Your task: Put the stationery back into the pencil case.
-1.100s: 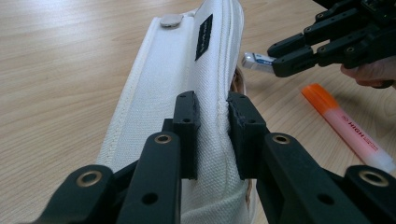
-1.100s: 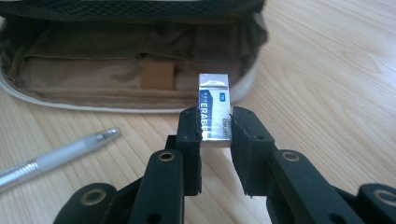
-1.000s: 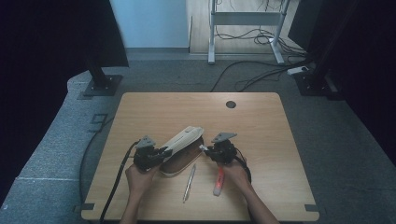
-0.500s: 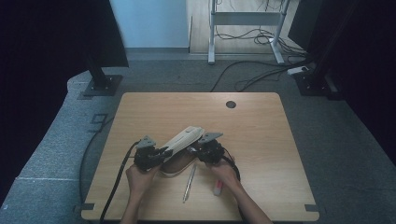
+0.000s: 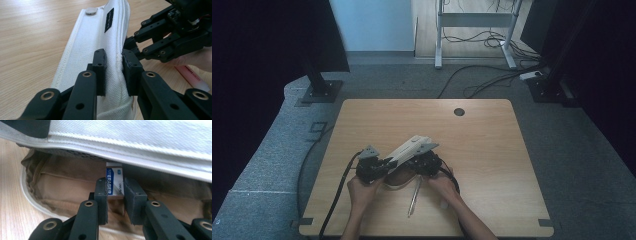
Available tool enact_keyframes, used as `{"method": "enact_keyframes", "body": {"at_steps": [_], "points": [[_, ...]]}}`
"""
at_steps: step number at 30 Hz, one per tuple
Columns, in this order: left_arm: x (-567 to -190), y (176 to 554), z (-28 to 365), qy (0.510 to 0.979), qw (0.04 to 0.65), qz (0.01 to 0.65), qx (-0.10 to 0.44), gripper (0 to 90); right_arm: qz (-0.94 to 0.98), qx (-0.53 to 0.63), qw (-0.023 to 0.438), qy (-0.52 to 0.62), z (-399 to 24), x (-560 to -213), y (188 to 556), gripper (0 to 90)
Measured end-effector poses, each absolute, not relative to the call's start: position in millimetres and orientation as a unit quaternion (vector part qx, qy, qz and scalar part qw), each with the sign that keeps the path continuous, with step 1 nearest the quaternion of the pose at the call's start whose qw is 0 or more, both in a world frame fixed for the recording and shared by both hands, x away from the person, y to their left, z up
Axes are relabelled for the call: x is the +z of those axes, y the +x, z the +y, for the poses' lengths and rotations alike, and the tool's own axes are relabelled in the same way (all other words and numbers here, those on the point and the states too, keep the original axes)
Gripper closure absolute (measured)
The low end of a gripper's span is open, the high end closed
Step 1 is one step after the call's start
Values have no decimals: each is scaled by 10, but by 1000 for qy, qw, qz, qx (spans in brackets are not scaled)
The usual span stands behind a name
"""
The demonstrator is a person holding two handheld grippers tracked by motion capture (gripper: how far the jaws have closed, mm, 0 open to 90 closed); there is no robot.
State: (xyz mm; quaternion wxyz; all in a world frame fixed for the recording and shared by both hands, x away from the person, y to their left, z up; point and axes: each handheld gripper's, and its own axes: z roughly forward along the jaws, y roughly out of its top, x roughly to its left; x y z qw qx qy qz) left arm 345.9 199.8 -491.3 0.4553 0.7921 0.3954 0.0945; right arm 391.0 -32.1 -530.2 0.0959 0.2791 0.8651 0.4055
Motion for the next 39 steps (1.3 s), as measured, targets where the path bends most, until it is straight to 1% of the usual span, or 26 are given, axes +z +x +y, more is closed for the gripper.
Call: {"method": "enact_keyframes", "body": {"at_steps": [14,26,29,33,39], "points": [[-4920,3455,1956,796,454,390,91,746,867,401,106,274,-148,-5362,3968,718],[-4915,3458,1968,795,454,390,94,743,866,404,105,275,-70,-5408,4020,708],[-4918,3461,1968,796,454,390,94,742,867,402,100,276,-75,-5401,4023,647],[-4918,3466,1977,796,454,390,95,741,870,398,104,273,-88,-5382,4006,589],[-4919,3469,1987,796,453,391,97,740,871,396,111,269,-134,-5319,3956,530]]}}
